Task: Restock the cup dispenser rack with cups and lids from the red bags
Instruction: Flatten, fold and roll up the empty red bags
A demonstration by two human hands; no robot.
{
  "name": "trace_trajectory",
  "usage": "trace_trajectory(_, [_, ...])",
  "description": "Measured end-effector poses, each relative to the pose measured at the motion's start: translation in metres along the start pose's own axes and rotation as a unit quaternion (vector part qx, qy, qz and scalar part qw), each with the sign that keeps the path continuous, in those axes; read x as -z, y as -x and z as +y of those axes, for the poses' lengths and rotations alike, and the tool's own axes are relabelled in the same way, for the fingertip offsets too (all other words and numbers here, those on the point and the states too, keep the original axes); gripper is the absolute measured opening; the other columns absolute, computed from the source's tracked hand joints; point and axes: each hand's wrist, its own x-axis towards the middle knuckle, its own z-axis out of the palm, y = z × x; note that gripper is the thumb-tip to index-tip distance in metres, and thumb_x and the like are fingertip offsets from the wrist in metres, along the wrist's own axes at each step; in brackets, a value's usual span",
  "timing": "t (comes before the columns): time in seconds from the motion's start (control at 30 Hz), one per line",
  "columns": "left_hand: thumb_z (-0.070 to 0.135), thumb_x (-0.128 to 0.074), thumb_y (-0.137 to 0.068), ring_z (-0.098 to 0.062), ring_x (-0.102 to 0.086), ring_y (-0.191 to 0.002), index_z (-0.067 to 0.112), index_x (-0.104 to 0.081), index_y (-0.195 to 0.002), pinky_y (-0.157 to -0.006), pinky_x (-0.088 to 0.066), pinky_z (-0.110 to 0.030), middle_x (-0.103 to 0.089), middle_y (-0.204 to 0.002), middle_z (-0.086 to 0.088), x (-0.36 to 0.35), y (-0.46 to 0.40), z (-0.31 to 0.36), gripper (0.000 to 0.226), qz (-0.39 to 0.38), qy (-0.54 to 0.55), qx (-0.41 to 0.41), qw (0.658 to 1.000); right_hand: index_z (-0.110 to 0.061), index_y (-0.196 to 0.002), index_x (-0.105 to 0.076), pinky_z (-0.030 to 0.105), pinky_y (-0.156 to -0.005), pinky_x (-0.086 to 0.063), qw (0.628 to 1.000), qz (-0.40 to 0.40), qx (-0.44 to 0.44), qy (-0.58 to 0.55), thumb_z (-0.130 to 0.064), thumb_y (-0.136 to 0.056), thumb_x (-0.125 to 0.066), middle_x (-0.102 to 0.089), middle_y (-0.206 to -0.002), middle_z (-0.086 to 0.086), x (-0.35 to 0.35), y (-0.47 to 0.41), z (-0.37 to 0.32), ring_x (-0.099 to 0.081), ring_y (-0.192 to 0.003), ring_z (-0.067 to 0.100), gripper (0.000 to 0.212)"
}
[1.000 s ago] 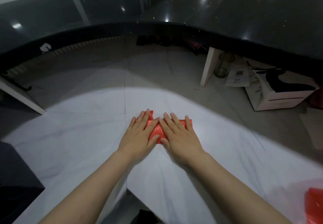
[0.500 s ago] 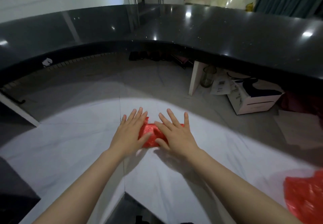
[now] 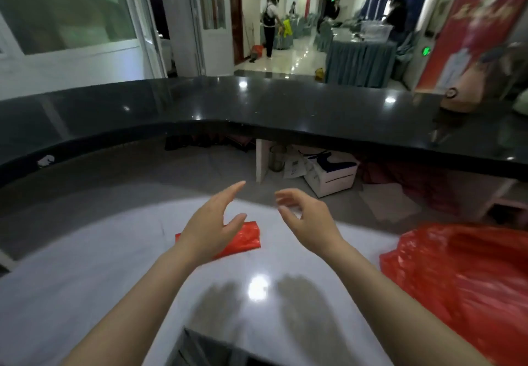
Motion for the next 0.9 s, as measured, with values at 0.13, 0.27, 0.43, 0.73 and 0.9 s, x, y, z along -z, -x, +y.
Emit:
trace_trajectory(0.13, [0.029, -0.059, -0.091, 0.002, -0.049, -0.114, 0.042, -0.032, -0.142, -0.094, -0.039, -0.020, -0.049, -0.135, 0.022, -0.029, 0.018, 0.037, 0.059, -0.048, 0.109, -0.026, 0.993, -0.025, -0.115, -0.063, 0.011, -0.087, -0.041, 0.997, 0.066, -0.047, 0.013, -0.018, -0.091, -0.061, -0.066, -0.104, -0.016, 0.052, 0.071, 0.006, -0.059, -0.100, -0.002, 0.025])
trace_trajectory(0.27, [0.027, -0.059, -0.091, 0.003, -0.051, -0.113, 0.040, -0.035, -0.140, -0.088, -0.038, -0.011, -0.053, -0.127, 0.023, -0.069, 0.039, 0.078, 0.056, -0.089, 0.163, -0.036, 0.982, -0.018, -0.108, -0.069, 0.011, -0.086, -0.038, 0.982, 0.150, -0.061, 0.102, -0.010, -0.086, -0.066, -0.068, -0.105, -0.010, 0.099, 0.145, 0.016, -0.058, -0.098, 0.002, 0.024])
trace_trajectory(0.43, [0.027, -0.057, -0.093, 0.006, -0.046, -0.117, 0.044, -0.035, -0.137, -0.089, -0.033, -0.007, -0.051, -0.126, 0.025, -0.107, 0.058, 0.123, 0.052, -0.147, 0.193, -0.042, 0.969, -0.016, -0.105, -0.069, 0.024, -0.092, -0.037, 0.951, 0.178, -0.125, 0.219, -0.011, -0.079, -0.073, -0.068, -0.105, -0.001, 0.151, 0.207, 0.053, -0.059, -0.104, 0.021, 0.026])
trace_trajectory(0.73, [0.030, -0.058, -0.092, 0.002, -0.047, -0.117, 0.043, -0.037, -0.137, -0.090, -0.033, -0.014, -0.052, -0.127, 0.022, -0.144, 0.060, 0.162, 0.050, -0.148, 0.159, 0.014, 0.976, -0.024, -0.152, -0.018, 0.049, -0.119, -0.005, 0.914, -0.056, -0.257, 0.310, -0.078, -0.075, -0.047, -0.015, -0.160, -0.002, 0.157, 0.197, 0.138, 0.000, -0.148, 0.025, 0.099])
trace_trajectory(0.9, [0.025, -0.058, -0.093, -0.004, -0.047, -0.120, 0.038, -0.041, -0.136, -0.097, -0.036, -0.023, -0.052, -0.130, 0.014, -0.175, 0.060, 0.187, 0.048, -0.128, 0.174, 0.073, 0.974, -0.013, -0.096, -0.066, 0.034, -0.086, -0.043, 0.978, 0.017, -0.128, 0.162, -0.023, -0.084, -0.062, -0.068, -0.102, 0.001, 0.166, 0.167, 0.135, -0.060, -0.102, 0.024, 0.016])
